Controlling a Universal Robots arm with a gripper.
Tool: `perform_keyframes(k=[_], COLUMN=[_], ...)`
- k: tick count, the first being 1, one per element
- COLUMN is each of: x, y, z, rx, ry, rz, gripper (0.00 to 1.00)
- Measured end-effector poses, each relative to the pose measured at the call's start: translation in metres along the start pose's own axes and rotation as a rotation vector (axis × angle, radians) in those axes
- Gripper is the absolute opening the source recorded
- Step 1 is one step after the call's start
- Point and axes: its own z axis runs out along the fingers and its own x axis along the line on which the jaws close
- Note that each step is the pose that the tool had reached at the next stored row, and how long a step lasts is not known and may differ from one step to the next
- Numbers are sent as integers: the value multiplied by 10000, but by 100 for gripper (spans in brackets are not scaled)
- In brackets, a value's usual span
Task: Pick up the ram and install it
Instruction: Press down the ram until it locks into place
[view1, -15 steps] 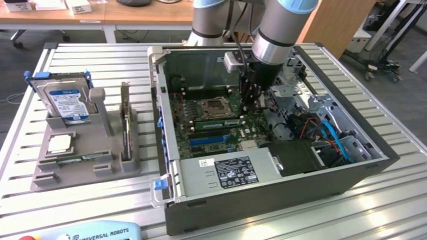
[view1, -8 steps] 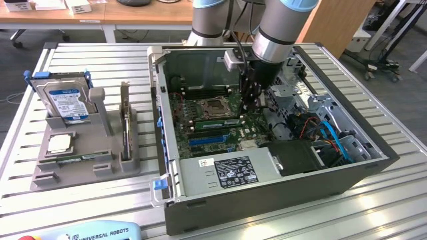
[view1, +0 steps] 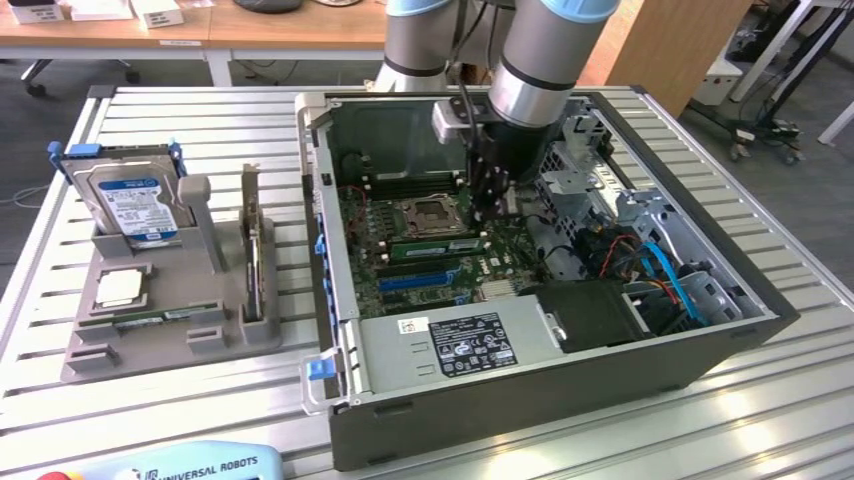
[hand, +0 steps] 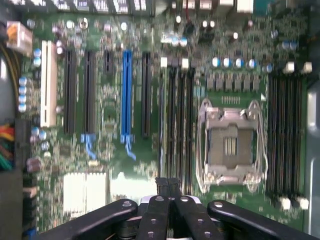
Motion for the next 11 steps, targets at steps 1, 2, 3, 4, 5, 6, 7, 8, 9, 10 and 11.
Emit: perform_keyframes(k=[1,2,3,4,5,6,7,8,9,10,11], x=[0,0,0,0,0,-1,0,0,0,0,1], y=[44,85,124,160,195,234,268,300,328,354,377], z=[5,9,13,18,22,27,31,35,38,41,44], rx=[-1,0,0,0,1,1,1,0,0,1,0], ry=[0,0,0,-1,-2,-2,0,1,3,3,6], rz=[0,2,0,0,0,1,0,1,1,2,0], gripper=[10,10,10,10,10,10,10,10,10,10,10])
